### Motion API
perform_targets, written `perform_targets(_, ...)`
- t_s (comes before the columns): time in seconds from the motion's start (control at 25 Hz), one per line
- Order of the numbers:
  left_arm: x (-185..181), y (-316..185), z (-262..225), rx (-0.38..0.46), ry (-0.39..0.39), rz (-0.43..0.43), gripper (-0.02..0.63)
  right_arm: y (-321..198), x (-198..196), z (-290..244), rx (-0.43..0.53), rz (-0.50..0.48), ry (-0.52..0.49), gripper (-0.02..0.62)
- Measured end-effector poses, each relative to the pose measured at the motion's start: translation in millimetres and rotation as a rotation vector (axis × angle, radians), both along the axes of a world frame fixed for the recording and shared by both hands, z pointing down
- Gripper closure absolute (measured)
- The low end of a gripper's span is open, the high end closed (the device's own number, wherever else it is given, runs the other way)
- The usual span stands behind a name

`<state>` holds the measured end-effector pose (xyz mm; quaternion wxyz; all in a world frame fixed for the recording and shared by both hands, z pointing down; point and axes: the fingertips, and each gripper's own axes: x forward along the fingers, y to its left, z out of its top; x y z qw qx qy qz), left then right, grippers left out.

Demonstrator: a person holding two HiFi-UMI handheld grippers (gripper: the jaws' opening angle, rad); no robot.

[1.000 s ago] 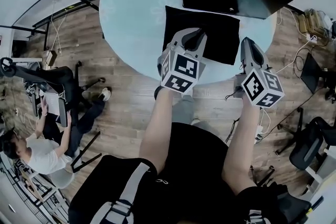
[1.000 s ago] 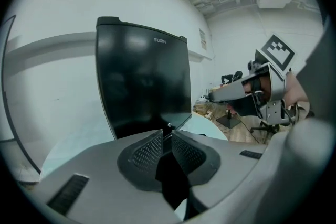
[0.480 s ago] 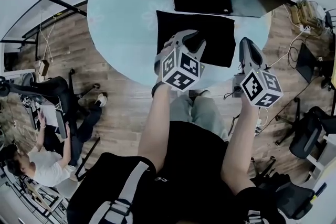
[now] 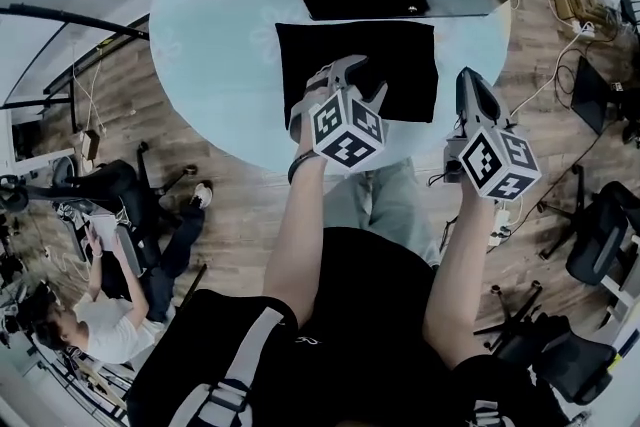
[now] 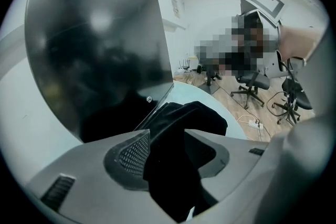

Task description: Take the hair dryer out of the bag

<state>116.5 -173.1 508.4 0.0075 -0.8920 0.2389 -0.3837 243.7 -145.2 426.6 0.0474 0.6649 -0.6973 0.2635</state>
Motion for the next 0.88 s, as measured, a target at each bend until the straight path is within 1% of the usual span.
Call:
perform_targets(0.12, 7, -5, 9, 0.003, -0.032, 0.000, 0.385, -3, 7, 11, -0.015, 0.001, -0.017, 0.592)
perform_targets(0.32, 14, -11, 29, 0.005, -0.111, 0.015, 0.385, -8, 26, 26, -0.045, 0.017, -0.042, 0.592)
perform_targets(0.48, 17, -14, 43, -0.024, -0.127, 0.002, 0.385, -9, 35, 37, -0.068, 0.021, -0.052, 0.592)
perform_targets(0.76, 18, -18, 57, -0.064, -0.146, -0.026, 0.387, -16, 38, 55, -0.105, 0.005, -0.073, 0.592)
perform_targets(0.88, 16, -20, 58, -0.065, -0.144, -0.045, 0.426, -18, 35, 62, -0.119, -0.008, -0.081, 0.592)
